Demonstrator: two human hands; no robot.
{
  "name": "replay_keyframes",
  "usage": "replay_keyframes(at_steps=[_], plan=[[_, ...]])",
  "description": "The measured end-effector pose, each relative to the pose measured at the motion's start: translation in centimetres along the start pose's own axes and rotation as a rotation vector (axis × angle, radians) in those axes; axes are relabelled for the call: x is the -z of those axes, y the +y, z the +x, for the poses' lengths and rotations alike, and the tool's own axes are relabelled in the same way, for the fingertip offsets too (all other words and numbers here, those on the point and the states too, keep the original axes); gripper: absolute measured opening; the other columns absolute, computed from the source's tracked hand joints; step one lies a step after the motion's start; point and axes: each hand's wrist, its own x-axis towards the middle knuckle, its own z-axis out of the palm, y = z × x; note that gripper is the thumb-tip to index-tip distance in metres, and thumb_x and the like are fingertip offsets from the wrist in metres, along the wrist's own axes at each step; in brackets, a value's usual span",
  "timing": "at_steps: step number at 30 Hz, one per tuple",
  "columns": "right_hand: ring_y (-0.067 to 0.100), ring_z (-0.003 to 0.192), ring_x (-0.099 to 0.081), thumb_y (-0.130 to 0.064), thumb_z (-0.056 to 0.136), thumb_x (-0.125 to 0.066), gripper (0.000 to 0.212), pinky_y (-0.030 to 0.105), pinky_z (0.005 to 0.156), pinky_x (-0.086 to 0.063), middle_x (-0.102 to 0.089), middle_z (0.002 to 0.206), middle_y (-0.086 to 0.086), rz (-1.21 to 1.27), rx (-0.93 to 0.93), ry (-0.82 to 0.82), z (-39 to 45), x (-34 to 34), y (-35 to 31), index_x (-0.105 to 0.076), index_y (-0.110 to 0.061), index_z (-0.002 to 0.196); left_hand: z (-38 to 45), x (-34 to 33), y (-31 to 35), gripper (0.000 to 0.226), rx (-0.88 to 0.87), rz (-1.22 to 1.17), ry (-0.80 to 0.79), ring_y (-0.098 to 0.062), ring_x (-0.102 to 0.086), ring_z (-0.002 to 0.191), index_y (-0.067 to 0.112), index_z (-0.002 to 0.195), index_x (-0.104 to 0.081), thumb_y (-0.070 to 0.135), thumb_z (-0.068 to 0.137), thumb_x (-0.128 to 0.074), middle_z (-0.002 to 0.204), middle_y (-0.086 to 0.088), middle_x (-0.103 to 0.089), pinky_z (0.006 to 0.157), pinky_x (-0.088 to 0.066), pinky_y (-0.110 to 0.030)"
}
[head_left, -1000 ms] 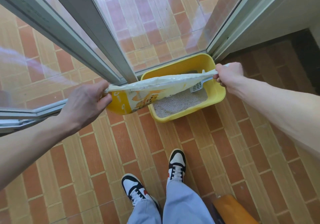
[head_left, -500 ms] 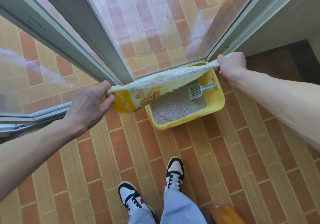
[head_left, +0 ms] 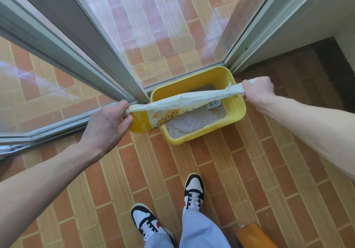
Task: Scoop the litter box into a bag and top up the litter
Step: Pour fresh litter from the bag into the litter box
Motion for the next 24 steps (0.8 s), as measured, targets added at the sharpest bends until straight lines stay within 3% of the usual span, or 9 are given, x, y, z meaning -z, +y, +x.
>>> replay_keyframes(at_steps=[5, 9, 13, 15, 21, 24], plan=[[0.02, 0.081, -0.063, -0.024, 0.091, -0.056, 0.024, 0.03, 0.07, -0.044, -0.066, 0.059, 0.002, -0.037, -0.014, -0.045, -1.4, -0.9, 1.0, -0.066, -0.01, 0.074, -1.7, 0.2, -1.0, 0.028, -0.046, 0.038, -0.025, -0.023, -0.043, 0.053, 0.017, 0.081, -0.042, 0.014, 0.092, -0.067, 0.06, 0.002, -0.045, 0.05, -0.03, -0.033], [0.014, 0.061, -0.059, -0.024, 0.093, -0.057, 0.026, 0.03, 0.063, -0.045, -0.069, 0.064, 0.003, -0.03, -0.034, -0.057, -2.8, -2.3, 0.7, -0.073, -0.003, 0.091, -5.1, 0.2, -1.8, 0.026, -0.01, 0.04, -0.039, -0.024, -0.047, 0.053, 0.017, 0.084, -0.043, 0.016, 0.092, -0.068, 0.062, 0.002, -0.049, 0.049, -0.038, -0.035], [0.012, 0.067, -0.059, -0.025, 0.093, -0.059, 0.026, 0.028, 0.054, -0.039, -0.07, 0.067, 0.004, -0.098, -0.011, -0.113, -4.2, -3.8, -0.4, -0.071, -0.002, 0.095, -8.1, -0.1, -2.9, 0.026, 0.093, 0.002, -0.037, -0.023, -0.048, 0.051, 0.019, 0.084, -0.043, 0.015, 0.093, -0.067, 0.061, 0.0, -0.052, 0.048, -0.038, -0.033], [0.017, 0.073, -0.062, -0.024, 0.092, -0.059, 0.025, 0.03, 0.058, -0.042, -0.07, 0.066, 0.003, -0.108, 0.005, -0.134, -4.9, -4.5, -1.1, -0.071, -0.003, 0.092, -9.2, 0.2, -3.5, 0.025, 0.123, -0.007, -0.034, -0.02, -0.047, 0.05, 0.019, 0.083, -0.044, 0.015, 0.093, -0.067, 0.059, 0.001, -0.05, 0.047, -0.033, -0.03], [0.016, 0.067, -0.056, -0.018, 0.093, -0.057, 0.024, 0.029, 0.055, -0.04, -0.066, 0.066, 0.003, -0.128, 0.063, -0.203, -7.2, -6.6, -2.8, -0.06, -0.01, 0.071, -11.9, 1.8, -5.2, 0.03, 0.131, 0.033, -0.05, -0.019, -0.045, 0.049, 0.019, 0.083, -0.042, 0.012, 0.092, -0.07, 0.059, 0.004, -0.047, 0.045, -0.035, -0.029], [0.016, 0.06, -0.052, -0.016, 0.09, -0.057, 0.024, 0.03, 0.051, -0.036, -0.066, 0.066, 0.005, -0.139, 0.101, -0.209, -8.2, -7.6, -3.9, -0.06, -0.009, 0.067, -13.3, 2.4, -5.7, 0.037, 0.153, 0.021, -0.055, -0.013, -0.038, 0.047, 0.022, 0.082, -0.038, 0.009, 0.09, -0.072, 0.058, 0.011, -0.038, 0.046, -0.028, -0.026]])
